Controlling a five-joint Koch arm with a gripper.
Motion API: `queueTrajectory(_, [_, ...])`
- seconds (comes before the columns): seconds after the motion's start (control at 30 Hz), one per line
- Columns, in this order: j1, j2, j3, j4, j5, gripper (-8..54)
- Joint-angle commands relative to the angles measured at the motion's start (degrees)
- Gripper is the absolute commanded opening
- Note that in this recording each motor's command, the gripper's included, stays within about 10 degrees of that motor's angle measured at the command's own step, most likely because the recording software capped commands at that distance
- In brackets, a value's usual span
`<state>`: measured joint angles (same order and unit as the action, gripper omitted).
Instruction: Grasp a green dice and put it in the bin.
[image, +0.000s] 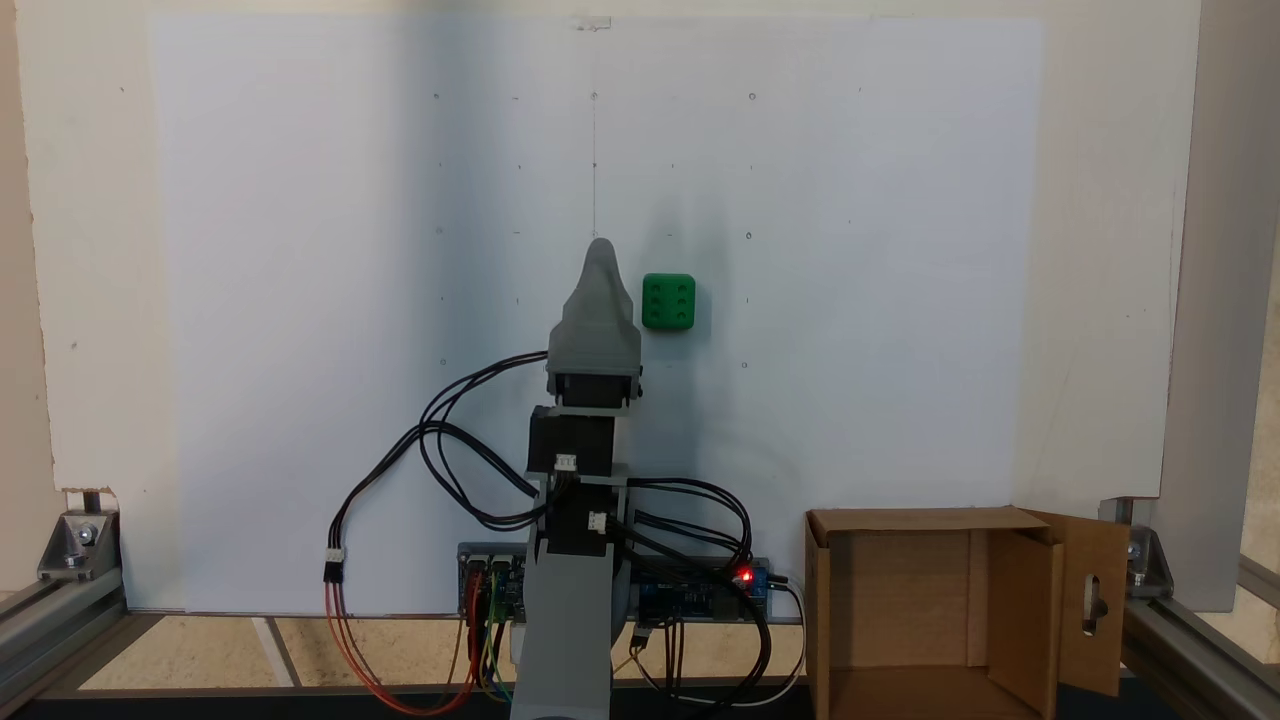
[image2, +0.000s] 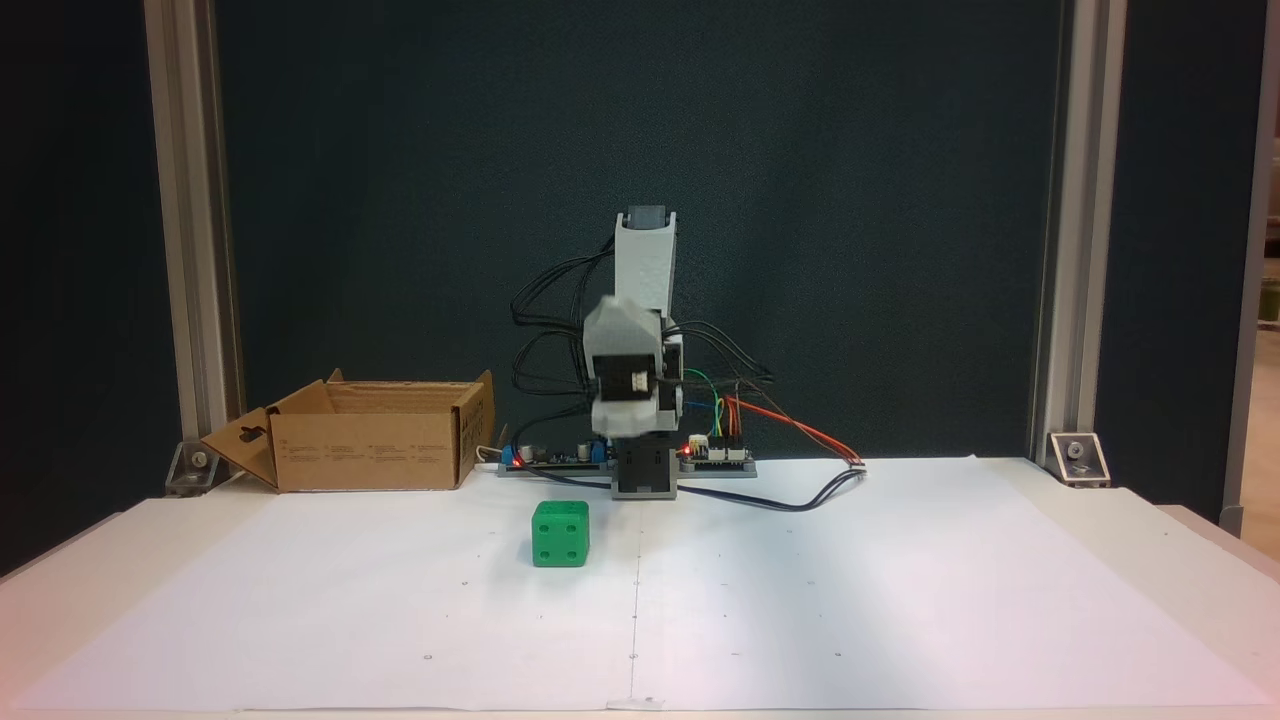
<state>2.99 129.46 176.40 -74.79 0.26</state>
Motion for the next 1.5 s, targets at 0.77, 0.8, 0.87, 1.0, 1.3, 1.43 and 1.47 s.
queueTrajectory(0.77, [8.88,6.24,-47.99,98.07,-1.41,45.4])
queueTrajectory(0.8, [8.88,6.24,-50.71,99.12,-1.41,45.4])
queueTrajectory(0.87, [8.88,6.15,-52.38,106.15,-1.41,45.4])
queueTrajectory(1.0, [10.28,5.98,-53.44,120.39,-5.36,47.2])
queueTrajectory(1.3, [18.98,3.87,-65.74,146.16,-23.03,47.3])
queueTrajectory(1.43, [19.69,1.58,-69.79,146.16,-26.98,47.3])
queueTrajectory(1.47, [19.69,1.14,-70.40,146.16,-27.33,47.3])
